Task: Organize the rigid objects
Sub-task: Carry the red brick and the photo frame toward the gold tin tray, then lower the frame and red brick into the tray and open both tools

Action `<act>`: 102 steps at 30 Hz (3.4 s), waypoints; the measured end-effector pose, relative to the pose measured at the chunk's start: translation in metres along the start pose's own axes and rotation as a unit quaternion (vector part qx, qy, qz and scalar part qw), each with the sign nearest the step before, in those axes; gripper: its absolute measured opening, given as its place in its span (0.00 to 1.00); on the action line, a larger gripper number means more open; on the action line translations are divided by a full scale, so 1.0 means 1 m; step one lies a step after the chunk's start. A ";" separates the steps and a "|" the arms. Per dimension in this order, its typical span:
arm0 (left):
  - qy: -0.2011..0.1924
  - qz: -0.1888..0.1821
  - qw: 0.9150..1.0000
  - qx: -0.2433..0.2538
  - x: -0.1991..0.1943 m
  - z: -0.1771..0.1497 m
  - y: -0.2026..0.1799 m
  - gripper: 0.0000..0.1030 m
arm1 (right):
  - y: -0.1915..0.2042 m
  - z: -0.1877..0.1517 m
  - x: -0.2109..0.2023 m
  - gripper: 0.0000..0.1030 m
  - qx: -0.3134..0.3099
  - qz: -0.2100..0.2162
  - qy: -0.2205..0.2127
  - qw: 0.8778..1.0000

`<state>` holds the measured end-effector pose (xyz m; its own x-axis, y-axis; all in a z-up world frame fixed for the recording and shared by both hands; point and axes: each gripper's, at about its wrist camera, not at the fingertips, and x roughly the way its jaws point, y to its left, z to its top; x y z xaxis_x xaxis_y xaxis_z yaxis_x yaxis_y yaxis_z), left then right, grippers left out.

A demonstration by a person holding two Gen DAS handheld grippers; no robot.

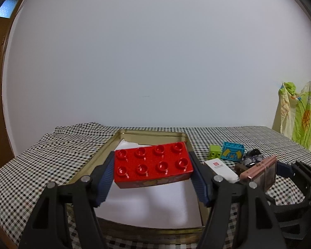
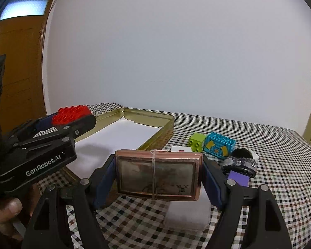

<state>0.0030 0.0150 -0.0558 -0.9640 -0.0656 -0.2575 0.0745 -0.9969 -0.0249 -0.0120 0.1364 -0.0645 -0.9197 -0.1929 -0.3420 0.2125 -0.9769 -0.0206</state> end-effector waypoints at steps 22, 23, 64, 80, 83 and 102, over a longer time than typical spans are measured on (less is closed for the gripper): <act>0.001 0.019 1.000 -0.013 -0.001 0.000 0.024 0.65 | 0.017 0.000 -0.005 0.76 -0.012 0.021 -0.006 1.000; 0.001 0.019 1.000 -0.014 -0.001 0.000 0.025 0.65 | 0.017 0.000 -0.006 0.76 -0.012 0.021 -0.006 1.000; 0.170 -0.021 0.985 -0.024 0.082 0.039 0.081 0.65 | 0.016 0.074 0.091 0.76 0.029 0.133 0.098 0.986; 0.266 -0.034 0.963 -0.023 0.144 0.050 0.092 0.65 | 0.023 0.090 0.165 0.76 0.010 0.150 0.205 0.967; 0.281 -0.035 0.959 -0.018 0.150 0.050 0.091 0.65 | 0.023 0.090 0.170 0.76 0.007 0.150 0.215 0.965; 0.328 -0.020 0.944 0.004 0.174 0.049 0.092 0.65 | 0.031 0.084 0.189 0.76 -0.007 0.137 0.249 0.959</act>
<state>-0.1708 -0.0908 -0.0555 -0.6003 0.0110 -0.7997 0.0366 -0.9985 -0.0412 -0.2073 0.0624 -0.0510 -0.5587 -0.3705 -0.7420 0.4310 -0.8941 0.1219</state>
